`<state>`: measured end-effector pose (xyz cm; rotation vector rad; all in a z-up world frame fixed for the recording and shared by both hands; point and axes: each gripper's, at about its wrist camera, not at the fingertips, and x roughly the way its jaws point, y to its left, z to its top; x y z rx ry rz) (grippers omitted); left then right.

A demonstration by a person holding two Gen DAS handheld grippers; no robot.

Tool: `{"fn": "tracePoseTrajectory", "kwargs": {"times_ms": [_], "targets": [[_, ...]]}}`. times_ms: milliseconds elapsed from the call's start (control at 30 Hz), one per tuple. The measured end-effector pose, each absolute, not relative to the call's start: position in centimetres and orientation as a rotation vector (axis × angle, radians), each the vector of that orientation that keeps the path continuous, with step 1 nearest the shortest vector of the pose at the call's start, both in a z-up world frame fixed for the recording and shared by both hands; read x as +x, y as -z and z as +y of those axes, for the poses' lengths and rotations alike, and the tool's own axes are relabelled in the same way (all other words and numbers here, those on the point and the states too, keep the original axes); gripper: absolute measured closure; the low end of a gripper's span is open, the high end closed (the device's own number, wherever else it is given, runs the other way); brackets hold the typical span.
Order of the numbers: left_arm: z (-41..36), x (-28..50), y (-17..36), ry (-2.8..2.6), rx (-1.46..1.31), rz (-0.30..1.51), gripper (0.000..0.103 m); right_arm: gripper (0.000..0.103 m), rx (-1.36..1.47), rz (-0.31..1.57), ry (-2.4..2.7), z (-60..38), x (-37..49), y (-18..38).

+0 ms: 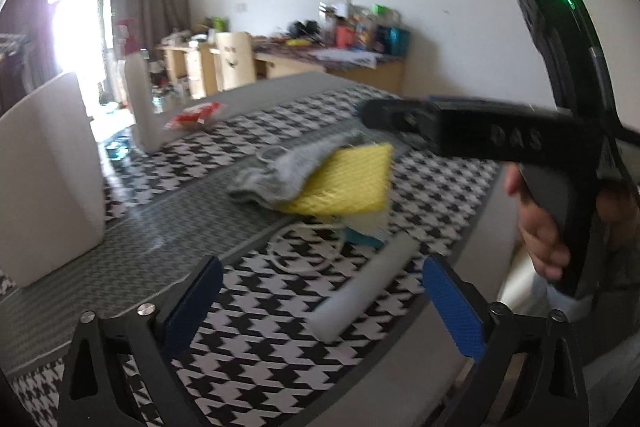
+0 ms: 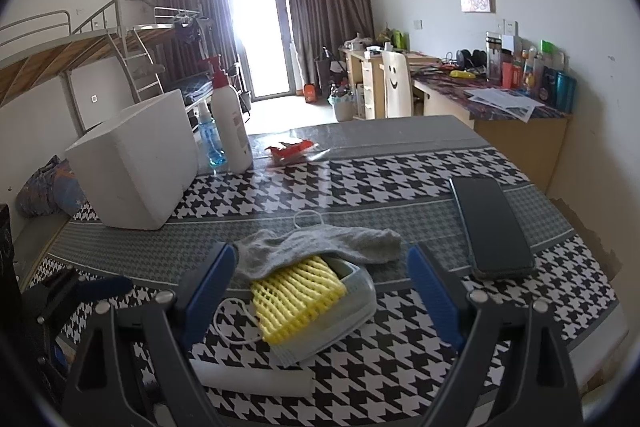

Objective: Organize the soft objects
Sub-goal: 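Close the left gripper around the white foam tube on the table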

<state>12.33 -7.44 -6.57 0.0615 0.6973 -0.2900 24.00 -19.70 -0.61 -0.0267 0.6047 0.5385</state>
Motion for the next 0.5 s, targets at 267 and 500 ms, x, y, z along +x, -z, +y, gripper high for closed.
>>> {"fn": "tracePoseTrajectory", "kwargs": {"times_ms": [267,500], "targets": [[-8.8,13.5,8.6,0.358,0.112,0.797,0.024,0.012,-0.012,0.626,-0.534,-20.3,24.5,1.1],[-9.6,14.1,9.8,0.399,0.147,0.852,0.037,0.012,0.004,0.644,-0.535,-20.6,24.7,1.7]]}}
